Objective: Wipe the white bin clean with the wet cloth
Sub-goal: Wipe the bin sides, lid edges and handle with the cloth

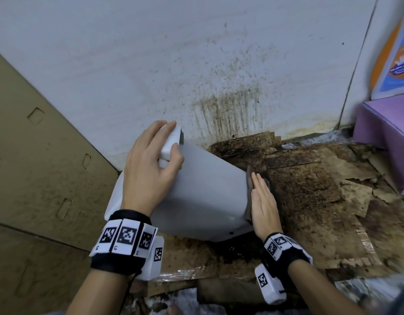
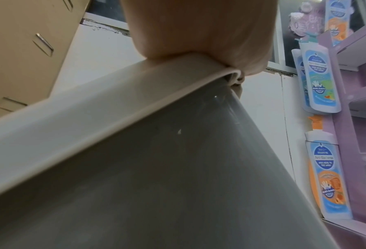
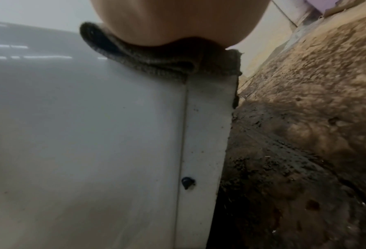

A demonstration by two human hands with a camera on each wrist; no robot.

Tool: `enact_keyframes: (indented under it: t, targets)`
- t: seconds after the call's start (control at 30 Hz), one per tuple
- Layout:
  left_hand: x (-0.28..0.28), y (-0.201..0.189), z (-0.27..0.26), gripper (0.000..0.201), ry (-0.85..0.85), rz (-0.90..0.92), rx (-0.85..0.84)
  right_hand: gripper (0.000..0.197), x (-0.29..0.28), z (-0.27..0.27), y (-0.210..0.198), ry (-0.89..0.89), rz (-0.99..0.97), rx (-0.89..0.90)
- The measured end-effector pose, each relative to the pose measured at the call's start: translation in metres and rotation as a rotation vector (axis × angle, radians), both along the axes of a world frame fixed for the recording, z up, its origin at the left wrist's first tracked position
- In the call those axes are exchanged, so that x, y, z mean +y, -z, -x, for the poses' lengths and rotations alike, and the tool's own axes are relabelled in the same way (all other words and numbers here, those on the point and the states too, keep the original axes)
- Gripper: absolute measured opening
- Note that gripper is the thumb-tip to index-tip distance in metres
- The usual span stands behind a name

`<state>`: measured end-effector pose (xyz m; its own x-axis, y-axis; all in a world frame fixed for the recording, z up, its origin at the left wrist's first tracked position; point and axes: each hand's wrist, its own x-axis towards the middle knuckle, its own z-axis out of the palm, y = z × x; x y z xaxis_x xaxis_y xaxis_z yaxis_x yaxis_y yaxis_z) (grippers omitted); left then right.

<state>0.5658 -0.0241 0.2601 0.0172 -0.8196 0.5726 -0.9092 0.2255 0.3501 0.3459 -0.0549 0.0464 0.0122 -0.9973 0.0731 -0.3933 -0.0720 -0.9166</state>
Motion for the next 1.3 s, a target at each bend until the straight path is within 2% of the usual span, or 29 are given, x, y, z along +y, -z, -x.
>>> enact_keyframes:
  t: [0.23,0.5,0.67,0.77,0.9,1.03,1.2,1.3]
  targets:
    - [0.001,0.0,0.0,0.047,-0.014,-0.005,0.013,0.062,0.0,-0.008,-0.009,0.032,-0.037,0.024]
    - [0.003,0.0,-0.001,0.047,-0.035,0.008,0.024,0.069,0.002,-0.035,-0.046,-0.021,-0.053,0.134]
    - [0.002,0.001,0.002,0.045,-0.017,0.019,0.005,0.073,0.011,-0.072,-0.092,-0.16,0.138,0.079]
    - [0.004,0.001,-0.002,0.046,-0.015,0.016,-0.003,0.07,0.014,-0.082,-0.103,-0.237,0.221,0.072]
    - [0.006,0.002,-0.004,0.045,-0.003,0.013,-0.002,0.06,0.007,-0.071,-0.089,-0.239,0.298,0.084]
    - [0.005,0.002,-0.004,0.045,0.009,0.011,-0.008,0.058,0.002,-0.05,-0.061,-0.185,0.286,0.101]
    - [0.006,0.001,-0.007,0.045,0.003,-0.001,0.014,0.063,0.001,-0.01,-0.015,-0.074,0.092,0.135]
    - [0.005,0.001,-0.009,0.046,0.002,0.005,0.017,0.059,-0.002,0.006,-0.002,-0.079,-0.041,0.109]
